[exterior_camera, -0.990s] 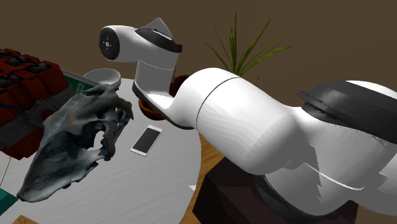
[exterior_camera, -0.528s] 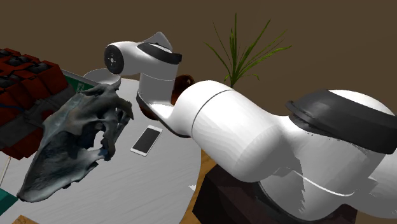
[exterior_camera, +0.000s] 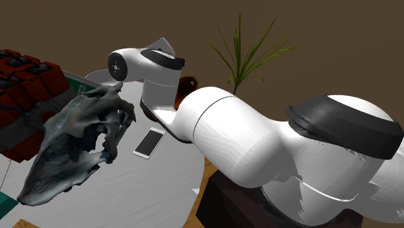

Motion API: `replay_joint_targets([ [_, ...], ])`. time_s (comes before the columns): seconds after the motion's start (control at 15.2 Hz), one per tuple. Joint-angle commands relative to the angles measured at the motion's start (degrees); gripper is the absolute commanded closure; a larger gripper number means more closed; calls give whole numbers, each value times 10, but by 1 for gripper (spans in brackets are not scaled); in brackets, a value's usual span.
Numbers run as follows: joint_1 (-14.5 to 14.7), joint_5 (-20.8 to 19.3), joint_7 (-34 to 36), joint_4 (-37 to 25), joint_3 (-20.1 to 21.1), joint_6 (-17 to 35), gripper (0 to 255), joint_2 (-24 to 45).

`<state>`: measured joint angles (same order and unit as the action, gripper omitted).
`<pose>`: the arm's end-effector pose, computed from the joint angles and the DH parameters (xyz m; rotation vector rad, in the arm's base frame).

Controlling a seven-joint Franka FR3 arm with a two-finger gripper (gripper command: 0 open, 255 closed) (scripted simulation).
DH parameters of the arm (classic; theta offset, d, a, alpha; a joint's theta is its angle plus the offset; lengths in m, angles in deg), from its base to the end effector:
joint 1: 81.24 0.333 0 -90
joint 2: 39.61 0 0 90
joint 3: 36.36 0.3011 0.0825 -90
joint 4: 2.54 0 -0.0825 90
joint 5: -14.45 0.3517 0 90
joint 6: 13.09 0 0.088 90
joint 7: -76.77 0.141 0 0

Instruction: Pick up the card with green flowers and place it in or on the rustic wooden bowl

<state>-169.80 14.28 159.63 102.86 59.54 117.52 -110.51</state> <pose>0.5747 0.2204 0.3410 1.8869 -1.0395 1.2752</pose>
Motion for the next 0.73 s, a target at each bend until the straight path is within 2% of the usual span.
replay_joint_targets([
  [0.0,0,0,0,0,0,0,255,0],
  [0.07,0,0,0,0,0,0,0,0],
  [0.4,0,0,0,0,0,0,0,0],
  [0.66,41,-2,2,-20,-12,-59,0,5],
])
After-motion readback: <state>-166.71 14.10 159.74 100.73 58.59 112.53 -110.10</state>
